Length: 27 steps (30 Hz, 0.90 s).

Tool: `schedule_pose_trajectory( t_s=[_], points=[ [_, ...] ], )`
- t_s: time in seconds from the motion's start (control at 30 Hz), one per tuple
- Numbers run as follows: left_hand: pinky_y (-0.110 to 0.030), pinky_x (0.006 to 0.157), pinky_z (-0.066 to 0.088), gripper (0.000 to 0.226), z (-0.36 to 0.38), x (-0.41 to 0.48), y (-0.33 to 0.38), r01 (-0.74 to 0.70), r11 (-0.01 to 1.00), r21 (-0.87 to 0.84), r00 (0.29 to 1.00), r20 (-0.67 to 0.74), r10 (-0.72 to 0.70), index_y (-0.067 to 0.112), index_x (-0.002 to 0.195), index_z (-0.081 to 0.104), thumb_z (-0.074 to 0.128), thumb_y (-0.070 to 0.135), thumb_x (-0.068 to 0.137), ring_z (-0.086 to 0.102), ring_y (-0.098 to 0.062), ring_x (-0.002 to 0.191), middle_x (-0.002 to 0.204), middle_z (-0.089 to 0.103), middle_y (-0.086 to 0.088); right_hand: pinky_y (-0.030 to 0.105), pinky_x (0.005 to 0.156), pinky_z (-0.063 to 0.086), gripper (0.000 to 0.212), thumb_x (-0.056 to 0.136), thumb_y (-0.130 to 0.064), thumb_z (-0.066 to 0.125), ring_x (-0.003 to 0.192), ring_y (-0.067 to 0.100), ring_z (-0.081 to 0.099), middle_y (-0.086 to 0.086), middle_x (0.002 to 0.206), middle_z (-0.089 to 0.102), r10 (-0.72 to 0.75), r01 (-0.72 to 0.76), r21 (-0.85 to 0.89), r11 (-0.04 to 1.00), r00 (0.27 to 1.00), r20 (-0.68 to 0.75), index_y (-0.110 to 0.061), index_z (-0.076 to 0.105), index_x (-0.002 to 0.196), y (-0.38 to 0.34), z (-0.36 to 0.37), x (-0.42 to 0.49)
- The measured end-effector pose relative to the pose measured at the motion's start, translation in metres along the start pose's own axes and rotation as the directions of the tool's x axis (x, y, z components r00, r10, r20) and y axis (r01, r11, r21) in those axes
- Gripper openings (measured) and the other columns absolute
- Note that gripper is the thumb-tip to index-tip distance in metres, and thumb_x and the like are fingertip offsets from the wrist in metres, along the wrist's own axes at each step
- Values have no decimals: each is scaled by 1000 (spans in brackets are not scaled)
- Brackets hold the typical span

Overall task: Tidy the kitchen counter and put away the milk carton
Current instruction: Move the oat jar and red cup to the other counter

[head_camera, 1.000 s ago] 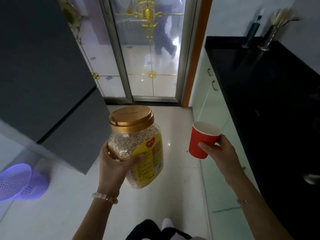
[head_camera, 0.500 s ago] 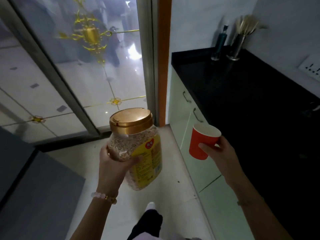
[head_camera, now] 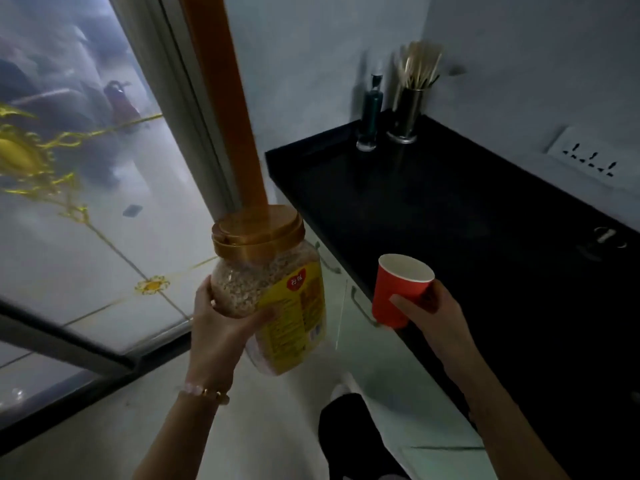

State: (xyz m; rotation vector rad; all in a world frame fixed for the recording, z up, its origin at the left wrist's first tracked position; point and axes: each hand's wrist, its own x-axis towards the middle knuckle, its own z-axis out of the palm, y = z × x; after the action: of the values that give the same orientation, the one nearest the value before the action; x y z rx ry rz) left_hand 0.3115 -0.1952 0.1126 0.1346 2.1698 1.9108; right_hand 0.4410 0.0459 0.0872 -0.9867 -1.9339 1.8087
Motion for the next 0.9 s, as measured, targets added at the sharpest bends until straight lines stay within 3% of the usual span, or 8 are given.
schedule_pose_trajectory(
  t_s=[0.1,0.2,0.33,0.5,0.6,0.67,0.9],
  points=[
    [-44,82,54,108,31,52,20,-24,1000,-1,999,22,24,23,130,38,77,47,32,54,-20,108,114,54,5,17,75,45,58,75,-21,74,97,0,58,-9,107,63,-22,22,-8,1000,999,-41,-20,50,128,-17,-8,52],
    [-30,76,52,112,67,101,46,-74,997,10,995,60,73,21,131,37,76,49,31,54,-16,104,114,53,5,13,70,41,56,76,-22,74,92,-3,55,-15,101,59,-44,43,-24,999,997,-68,-21,50,127,-41,-21,103],
    [-24,72,49,112,113,156,76,-103,994,-39,980,164,108,18,133,37,87,27,34,54,-3,100,115,57,5,12,68,39,58,76,-23,74,89,-6,53,-17,99,57,-47,44,-24,999,984,-169,-21,49,128,-58,-43,149],
    [-21,69,48,104,177,211,94,-93,994,-55,943,316,106,19,130,39,86,22,38,57,-4,99,111,58,11,13,69,40,58,76,-24,73,92,-3,54,-15,102,58,17,-19,-2,1000,956,-294,-21,48,128,-57,-70,176],
    [-23,70,48,109,219,244,97,-78,997,-26,895,438,82,23,129,40,86,34,30,59,-6,103,114,60,10,19,74,44,61,76,-27,73,100,5,56,-7,113,60,55,-48,26,998,913,-405,-20,47,131,-54,-85,187],
    [-30,76,51,109,248,265,98,-75,997,-16,853,517,72,25,128,40,84,38,28,60,-11,105,117,60,8,18,73,44,58,76,-24,73,100,6,56,-9,109,59,77,-58,54,997,872,-483,-20,48,128,-53,-93,195],
    [-45,91,52,110,347,330,100,-102,994,28,623,781,42,25,129,40,87,35,30,59,-17,112,122,60,1,16,69,46,59,75,-18,74,100,8,59,-3,112,62,150,-50,157,986,674,-723,-17,50,128,-51,-108,229]
  ],
)
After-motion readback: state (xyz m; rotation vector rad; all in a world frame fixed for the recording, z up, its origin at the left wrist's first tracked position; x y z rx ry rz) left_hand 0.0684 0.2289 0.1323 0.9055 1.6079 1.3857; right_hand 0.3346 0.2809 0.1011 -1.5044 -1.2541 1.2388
